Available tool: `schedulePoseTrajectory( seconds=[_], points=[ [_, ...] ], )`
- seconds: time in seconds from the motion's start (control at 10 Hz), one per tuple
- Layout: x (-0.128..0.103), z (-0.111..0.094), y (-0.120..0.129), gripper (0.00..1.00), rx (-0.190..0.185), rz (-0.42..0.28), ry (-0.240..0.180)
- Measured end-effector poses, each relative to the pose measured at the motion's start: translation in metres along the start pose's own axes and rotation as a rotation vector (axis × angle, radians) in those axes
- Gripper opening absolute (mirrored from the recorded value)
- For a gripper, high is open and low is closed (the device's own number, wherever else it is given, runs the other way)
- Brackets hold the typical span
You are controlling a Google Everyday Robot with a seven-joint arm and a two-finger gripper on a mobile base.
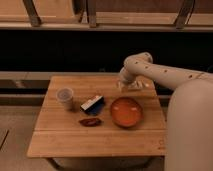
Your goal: Place the bottle in the ceramic bowl
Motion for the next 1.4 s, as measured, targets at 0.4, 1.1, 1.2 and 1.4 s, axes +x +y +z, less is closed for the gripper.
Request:
schedulePoseTrajectory(
  seconds=[0.4, 1.1, 1.2, 1.4],
  points=[
    [-0.010, -0.028, 0.077, 0.00, -0.099, 0.081, 0.118],
    [-0.020, -0.028, 0.089, 0.58, -0.118, 0.084, 0.137],
    [-0.020, -0.029, 0.089, 0.68, -0.117, 0.084, 0.137],
    [-0.020, -0.029, 0.089, 0.80, -0.117, 0.084, 0.137]
  ],
)
